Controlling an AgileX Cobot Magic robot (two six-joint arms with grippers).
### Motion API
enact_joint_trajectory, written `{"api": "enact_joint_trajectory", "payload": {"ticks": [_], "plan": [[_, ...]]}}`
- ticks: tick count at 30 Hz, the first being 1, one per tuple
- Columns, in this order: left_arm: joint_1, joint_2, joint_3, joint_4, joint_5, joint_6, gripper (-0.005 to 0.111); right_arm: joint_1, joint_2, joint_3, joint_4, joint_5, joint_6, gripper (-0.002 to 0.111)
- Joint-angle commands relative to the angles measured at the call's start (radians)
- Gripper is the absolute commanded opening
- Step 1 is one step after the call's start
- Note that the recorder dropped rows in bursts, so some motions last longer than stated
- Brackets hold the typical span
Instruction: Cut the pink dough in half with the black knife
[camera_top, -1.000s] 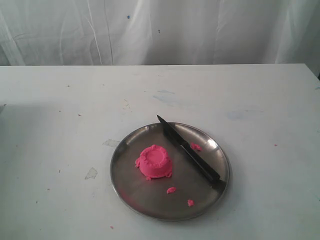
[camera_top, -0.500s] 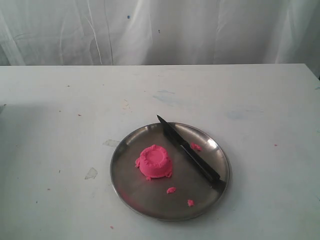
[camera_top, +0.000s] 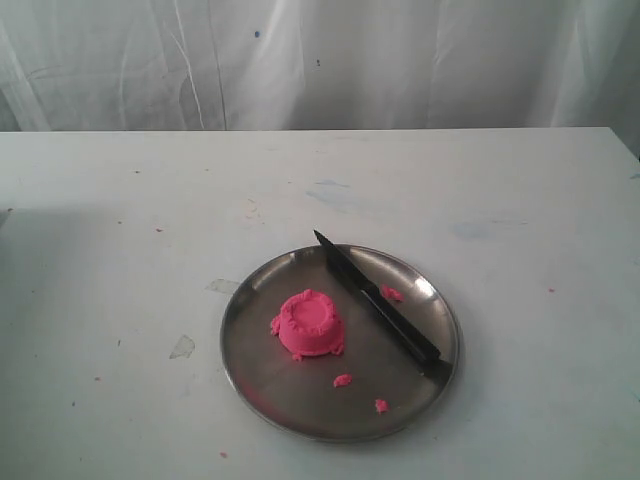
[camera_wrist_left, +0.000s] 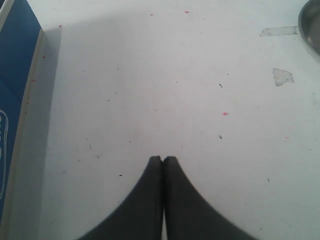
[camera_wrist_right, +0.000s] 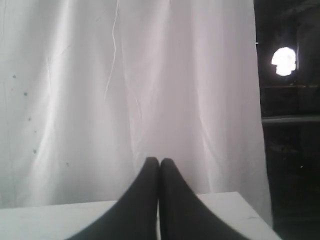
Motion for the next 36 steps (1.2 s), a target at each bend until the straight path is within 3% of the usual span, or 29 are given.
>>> {"api": "enact_joint_trajectory", "payload": {"ticks": [1, 5, 10, 14, 18, 22, 25, 28, 31, 34, 36], "plan": [[0.0, -0.004, 0.004, -0.007, 0.015, -0.001, 0.0, -0.002, -0.005, 0.002, -0.003, -0.017, 0.313, 0.0], [0.0, -0.004, 0.004, -0.007, 0.015, -0.001, 0.0, -0.002, -0.005, 0.002, -0.003, -0.017, 0.517, 0.0], [0.0, -0.004, 0.004, -0.007, 0.015, -0.001, 0.0, -0.002, -0.005, 0.002, -0.003, -0.049, 0.552, 0.0], [0.0, -0.004, 0.004, -0.007, 0.015, -0.001, 0.0, -0.002, -0.005, 0.002, 0.035, -0.297, 0.552, 0.0], [0.0, -0.004, 0.004, -0.007, 0.015, -0.001, 0.0, -0.002, -0.005, 0.0, 0.24, -0.662, 0.552, 0.0], [0.0, -0.004, 0.004, -0.007, 0.015, -0.001, 0.0, -0.002, -0.005, -0.106, 0.357, -0.765, 0.537, 0.0], [0.0, -0.004, 0.004, -0.007, 0.015, -0.001, 0.0, -0.002, -0.005, -0.229, 0.225, -0.56, 0.332, 0.0], [-0.002, -0.004, 0.004, -0.007, 0.015, -0.001, 0.0, -0.002, -0.005, -0.317, -0.131, -0.195, 0.052, 0.0], [-0.002, -0.004, 0.004, -0.007, 0.015, -0.001, 0.0, -0.002, 0.04, -0.32, -0.444, 0.16, 0.011, 0.0], [-0.002, -0.004, 0.004, -0.007, 0.015, -0.001, 0.0, 0.0, 0.111, -0.309, -0.547, 0.448, -0.02, 0.0], [-0.002, -0.004, 0.004, -0.007, 0.015, -0.001, 0.0, 0.002, 0.123, -0.309, -0.58, 0.513, -0.034, 0.0]]}}
